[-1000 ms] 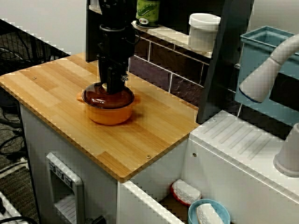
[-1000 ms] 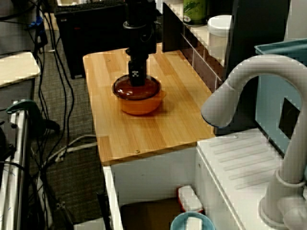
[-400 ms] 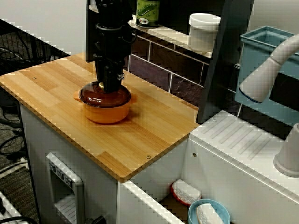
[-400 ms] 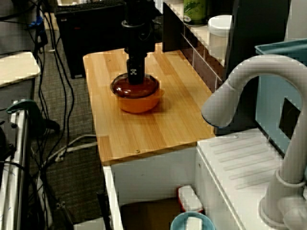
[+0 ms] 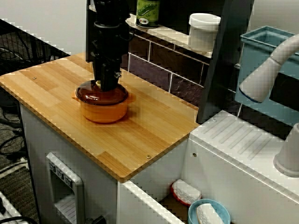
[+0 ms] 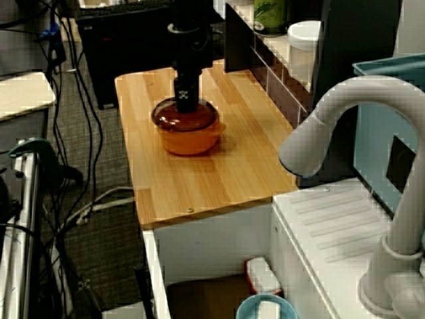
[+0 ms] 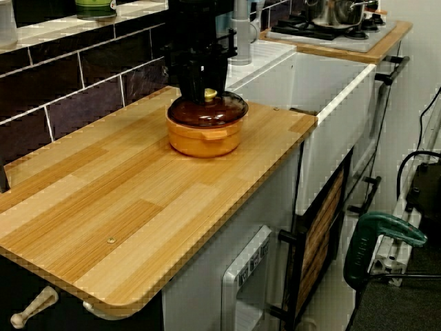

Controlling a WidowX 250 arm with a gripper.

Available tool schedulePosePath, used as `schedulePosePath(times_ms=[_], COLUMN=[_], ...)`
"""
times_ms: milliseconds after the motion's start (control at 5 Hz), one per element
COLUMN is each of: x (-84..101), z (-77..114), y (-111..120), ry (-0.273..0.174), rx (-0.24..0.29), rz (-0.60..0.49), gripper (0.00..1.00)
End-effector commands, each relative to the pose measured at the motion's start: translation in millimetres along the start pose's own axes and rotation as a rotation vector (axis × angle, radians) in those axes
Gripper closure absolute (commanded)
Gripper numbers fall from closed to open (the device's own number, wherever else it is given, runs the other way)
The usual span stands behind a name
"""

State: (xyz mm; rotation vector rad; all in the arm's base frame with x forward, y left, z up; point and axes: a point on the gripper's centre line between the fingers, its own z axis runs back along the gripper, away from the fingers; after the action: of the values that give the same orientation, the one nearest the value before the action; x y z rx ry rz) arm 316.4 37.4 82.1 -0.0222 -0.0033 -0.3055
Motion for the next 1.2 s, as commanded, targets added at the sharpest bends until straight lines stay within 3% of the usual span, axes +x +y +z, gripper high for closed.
schedulePosePath(times_ms=[0, 1000], x=[8.9, -1.3], z=[21.5, 15.3], y=[4, 1], ry=[-0.05, -0.054], rx=[0.014, 0.03], rz=[-0.001, -0.022], gripper=[1.0, 1.0])
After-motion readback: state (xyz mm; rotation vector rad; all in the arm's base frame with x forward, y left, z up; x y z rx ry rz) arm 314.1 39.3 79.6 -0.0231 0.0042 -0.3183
